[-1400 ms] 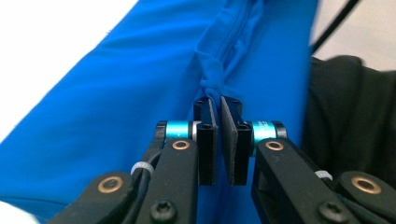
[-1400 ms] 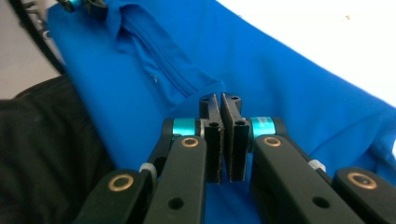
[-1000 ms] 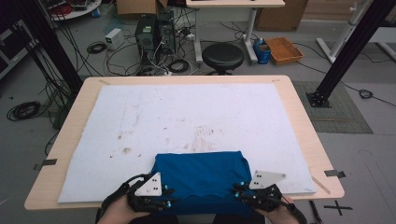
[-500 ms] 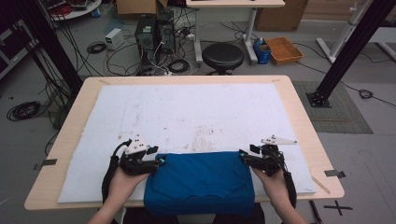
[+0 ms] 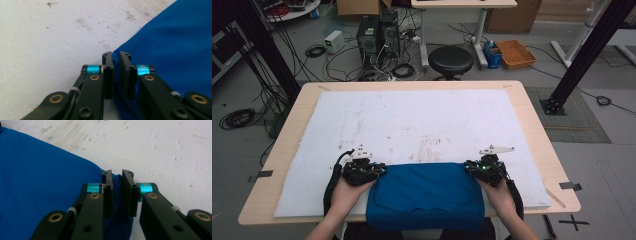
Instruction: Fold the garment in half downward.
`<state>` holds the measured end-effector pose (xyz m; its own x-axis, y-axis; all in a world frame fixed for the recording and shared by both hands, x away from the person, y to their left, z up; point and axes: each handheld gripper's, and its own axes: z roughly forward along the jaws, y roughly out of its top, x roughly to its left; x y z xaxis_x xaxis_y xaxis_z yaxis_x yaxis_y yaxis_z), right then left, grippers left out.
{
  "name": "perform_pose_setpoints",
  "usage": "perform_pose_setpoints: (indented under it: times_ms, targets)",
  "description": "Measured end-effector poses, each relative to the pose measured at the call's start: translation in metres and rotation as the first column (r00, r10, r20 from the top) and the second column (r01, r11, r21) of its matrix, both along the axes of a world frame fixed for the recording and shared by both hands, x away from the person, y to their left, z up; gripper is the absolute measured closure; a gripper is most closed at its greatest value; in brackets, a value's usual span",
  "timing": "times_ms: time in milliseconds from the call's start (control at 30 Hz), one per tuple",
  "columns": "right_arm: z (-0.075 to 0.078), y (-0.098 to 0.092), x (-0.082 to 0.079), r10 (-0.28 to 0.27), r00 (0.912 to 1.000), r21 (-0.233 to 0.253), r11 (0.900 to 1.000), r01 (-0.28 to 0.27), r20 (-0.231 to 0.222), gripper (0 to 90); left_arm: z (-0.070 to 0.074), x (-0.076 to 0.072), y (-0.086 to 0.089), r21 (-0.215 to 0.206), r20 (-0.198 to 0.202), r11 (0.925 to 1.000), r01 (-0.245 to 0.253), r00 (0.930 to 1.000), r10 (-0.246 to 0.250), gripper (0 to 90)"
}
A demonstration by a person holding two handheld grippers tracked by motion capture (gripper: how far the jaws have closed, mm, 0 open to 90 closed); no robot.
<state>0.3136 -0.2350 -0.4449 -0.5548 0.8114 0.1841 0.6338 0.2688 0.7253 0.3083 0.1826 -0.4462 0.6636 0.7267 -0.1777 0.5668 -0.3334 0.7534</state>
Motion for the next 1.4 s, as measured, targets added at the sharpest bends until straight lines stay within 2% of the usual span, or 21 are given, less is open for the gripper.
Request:
perform_pose_setpoints:
  times_ms: [133, 300, 400, 500, 633, 767, 833, 900, 933, 1033, 1133, 1200, 1300, 1333, 1400]
  targets:
    - [0.002, -0.005, -0.001, -0.002, 0.9999, 0.019, 1.0, 0.002, 0.015, 83.2, 0.0, 0.001, 0.002, -0.007, 0.0, 0.9999, 0.009, 1.0, -0.009, 84.8]
    - [0.003, -0.007, 0.001, -0.005, 0.9994, 0.029, 1.0, 0.004, 0.035, 83.2, 0.004, 0.003, 0.002, 0.005, 0.014, 0.9998, 0.021, 0.9997, -0.021, 84.9]
    - [0.004, -0.006, 0.005, -0.01, 0.9993, 0.032, 0.999, 0.008, 0.037, 83.6, 0.005, 0.009, 0.003, -0.001, 0.016, 0.9999, 0.013, 0.9998, -0.013, 85.0]
    - [0.006, -0.004, 0.013, -0.019, 0.9988, 0.036, 0.999, 0.018, 0.045, 83.9, 0.006, 0.017, 0.003, 0.023, 0.03, 0.9997, 0.011, 0.9995, -0.012, 85.1]
    - [0.009, 0.001, 0.028, -0.033, 0.9976, 0.036, 0.999, 0.03, 0.06, 84.0, 0.012, 0.035, 0.002, 0.038, 0.06, 0.9993, -0.003, 0.9982, 0.001, 85.1]
    - [0.013, 0.005, 0.05, -0.052, 0.9961, 0.014, 0.999, 0.051, 0.071, 84.0, 0.017, 0.062, 0.002, 0.047, 0.075, 0.9985, -0.026, 0.9969, 0.023, 85.1]
    - [0.016, 0.006, 0.062, -0.06, 0.9952, 0.0, 0.998, 0.061, 0.077, 84.0, 0.02, 0.075, 0.0, 0.071, 0.09, 0.9969, -0.032, 0.9957, 0.025, 85.1]
    - [0.017, 0.007, 0.074, -0.067, 0.995, 0.005, 0.998, 0.066, 0.075, 84.0, 0.021, 0.086, -0.001, 0.086, 0.089, 0.9957, -0.035, 0.9957, 0.027, 85.0]
    - [0.017, 0.008, 0.08, -0.069, 0.995, 0.003, 0.998, 0.069, 0.071, 84.0, 0.021, 0.092, -0.001, 0.082, 0.097, 0.9958, -0.039, 0.9948, 0.031, 85.0]
    - [0.017, 0.011, 0.095, -0.073, 0.9938, -0.008, 0.997, 0.074, 0.084, 84.0, 0.02, 0.107, 0.0, 0.083, 0.09, 0.9949, -0.057, 0.9947, 0.05, 85.0]
    - [0.018, 0.015, 0.107, -0.076, 0.993, -0.027, 0.997, 0.078, 0.09, 84.0, 0.019, 0.119, 0.001, 0.074, 0.087, 0.9948, -0.069, 0.9943, 0.063, 85.0]
    - [0.018, 0.016, 0.113, -0.079, 0.9918, -0.023, 0.996, 0.081, 0.101, 84.0, 0.018, 0.124, 0.0, 0.114, 0.083, 0.9911, -0.068, 0.9948, 0.059, 84.9]
    - [0.014, 0.018, 0.118, -0.083, 0.9929, -0.038, 0.995, 0.087, 0.085, 83.7, 0.015, 0.128, -0.001, 0.117, 0.077, 0.9904, -0.074, 0.9949, 0.065, 84.3]
    - [0.014, 0.018, 0.118, -0.082, 0.9932, -0.035, 0.996, 0.085, 0.083, 82.9, 0.015, 0.128, -0.001, 0.124, 0.077, 0.989, -0.081, 0.9944, 0.072, 82.4]
    - [0.015, 0.017, 0.117, -0.099, 0.9907, -0.041, 0.994, 0.103, 0.094, 76.6, 0.015, 0.127, 0.0, 0.123, 0.069, 0.9849, -0.122, 0.9911, 0.114, 64.8]
